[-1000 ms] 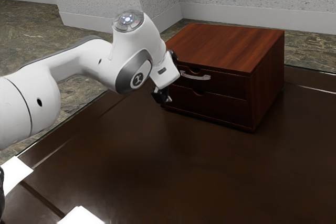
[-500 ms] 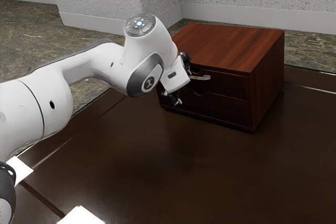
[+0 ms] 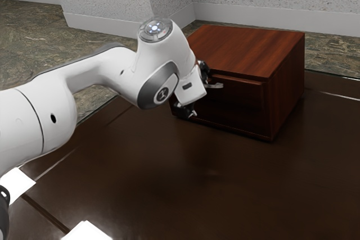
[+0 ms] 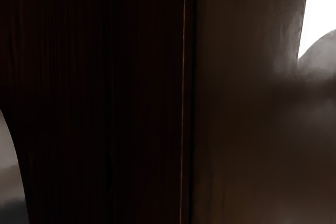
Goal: Pull the drawer handle with one arm to open the drawer
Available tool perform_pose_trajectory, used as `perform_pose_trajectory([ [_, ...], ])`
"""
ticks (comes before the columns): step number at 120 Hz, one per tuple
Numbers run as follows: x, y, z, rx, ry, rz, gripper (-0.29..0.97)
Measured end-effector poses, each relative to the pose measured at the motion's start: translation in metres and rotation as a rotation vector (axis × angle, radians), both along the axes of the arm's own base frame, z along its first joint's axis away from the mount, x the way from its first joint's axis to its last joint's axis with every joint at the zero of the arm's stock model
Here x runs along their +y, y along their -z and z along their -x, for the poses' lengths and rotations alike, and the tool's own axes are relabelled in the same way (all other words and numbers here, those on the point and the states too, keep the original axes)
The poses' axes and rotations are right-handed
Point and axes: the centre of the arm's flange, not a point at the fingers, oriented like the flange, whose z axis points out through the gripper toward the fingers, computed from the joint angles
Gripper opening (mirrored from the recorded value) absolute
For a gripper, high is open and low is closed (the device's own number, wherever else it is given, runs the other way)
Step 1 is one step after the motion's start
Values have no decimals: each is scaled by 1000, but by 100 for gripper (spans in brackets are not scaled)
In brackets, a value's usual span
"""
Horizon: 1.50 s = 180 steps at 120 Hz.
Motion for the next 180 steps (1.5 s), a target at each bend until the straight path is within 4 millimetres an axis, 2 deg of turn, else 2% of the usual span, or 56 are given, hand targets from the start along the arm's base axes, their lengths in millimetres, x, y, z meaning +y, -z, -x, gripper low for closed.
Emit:
perform_pose_trajectory([
  [23,7,-18,16,1,-1,-3,67],
  [36,12,-19,24,16,-5,-2,67],
  [76,9,-13,53,66,5,12,68],
  [180,20,-21,139,104,34,66,66],
])
